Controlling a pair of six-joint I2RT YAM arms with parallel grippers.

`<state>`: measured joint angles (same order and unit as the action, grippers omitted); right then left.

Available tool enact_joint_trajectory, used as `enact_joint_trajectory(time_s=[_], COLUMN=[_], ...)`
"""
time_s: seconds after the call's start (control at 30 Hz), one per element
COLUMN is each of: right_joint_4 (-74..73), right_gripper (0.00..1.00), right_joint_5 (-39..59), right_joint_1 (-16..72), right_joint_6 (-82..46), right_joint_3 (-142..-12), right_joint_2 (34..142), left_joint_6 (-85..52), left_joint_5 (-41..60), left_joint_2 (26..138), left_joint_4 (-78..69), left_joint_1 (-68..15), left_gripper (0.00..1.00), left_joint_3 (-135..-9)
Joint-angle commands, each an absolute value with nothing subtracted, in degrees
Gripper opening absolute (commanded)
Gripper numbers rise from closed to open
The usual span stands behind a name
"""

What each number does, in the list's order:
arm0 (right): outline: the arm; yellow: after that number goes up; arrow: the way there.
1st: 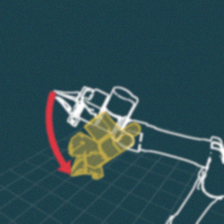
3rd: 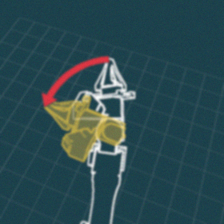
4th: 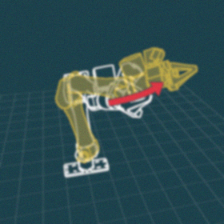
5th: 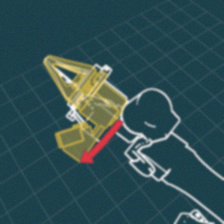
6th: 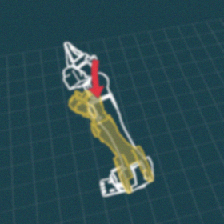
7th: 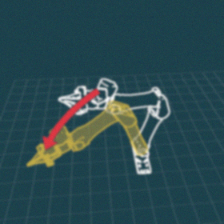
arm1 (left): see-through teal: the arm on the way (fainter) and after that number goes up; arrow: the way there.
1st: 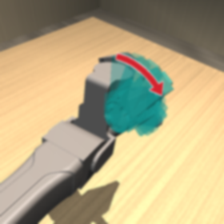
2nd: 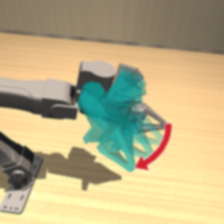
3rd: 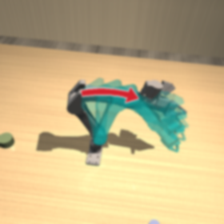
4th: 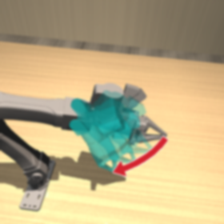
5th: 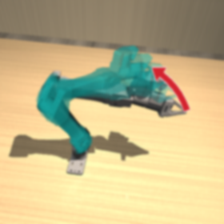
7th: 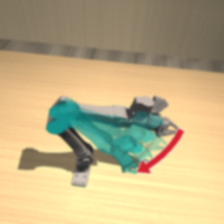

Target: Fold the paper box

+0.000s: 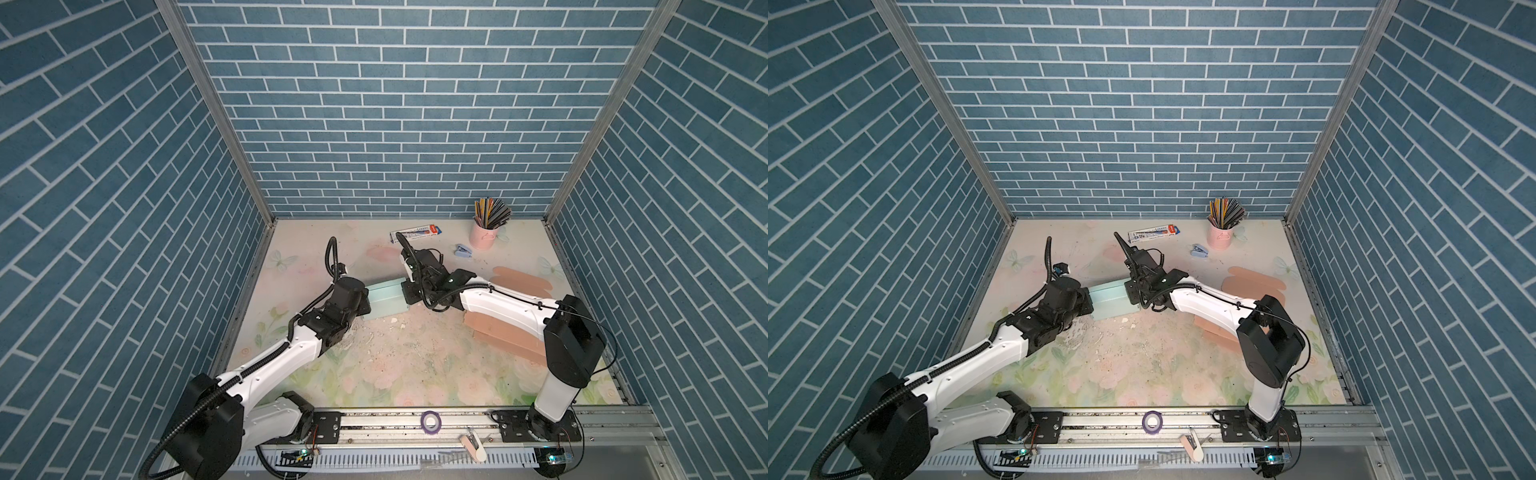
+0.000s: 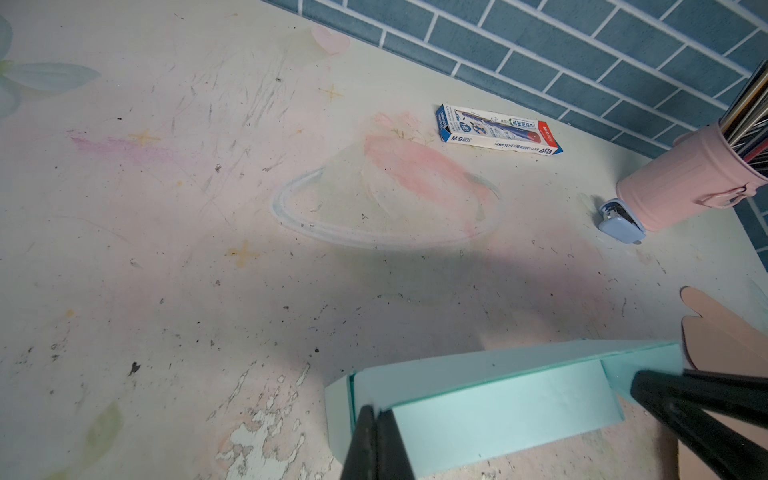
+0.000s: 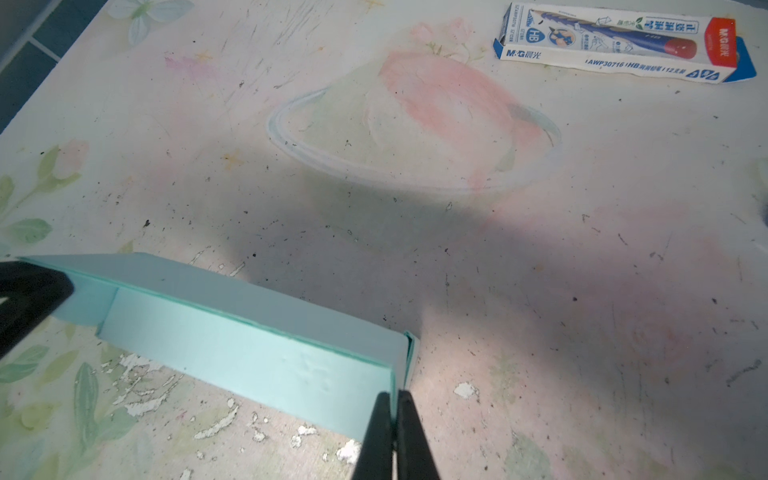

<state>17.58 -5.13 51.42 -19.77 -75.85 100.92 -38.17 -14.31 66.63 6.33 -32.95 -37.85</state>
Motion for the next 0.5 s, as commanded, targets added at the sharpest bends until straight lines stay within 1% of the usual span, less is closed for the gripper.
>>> enact_joint_trajectory(time_s=[0.0, 0.47], right_joint_4=[15.12, 16.77], right_gripper=[0.05, 0.06], right_joint_5=[2.73, 4.66], right_joint_1=[54.56, 54.70], right_joint_6=[-21.35, -22.45], right_joint_3=[-77.70, -80.76], right_joint_2=[99.57, 100.08], left_joint_6=[-39.48, -39.48], left_joint_5=[-8.09, -8.07], left_joint_2=[67.28, 68.02], left_joint_4=[8.77, 8.35], left_joint_1=[-34.98, -35.16], left_gripper=[0.00, 0.00], left_joint_3=[-36.30, -36.33])
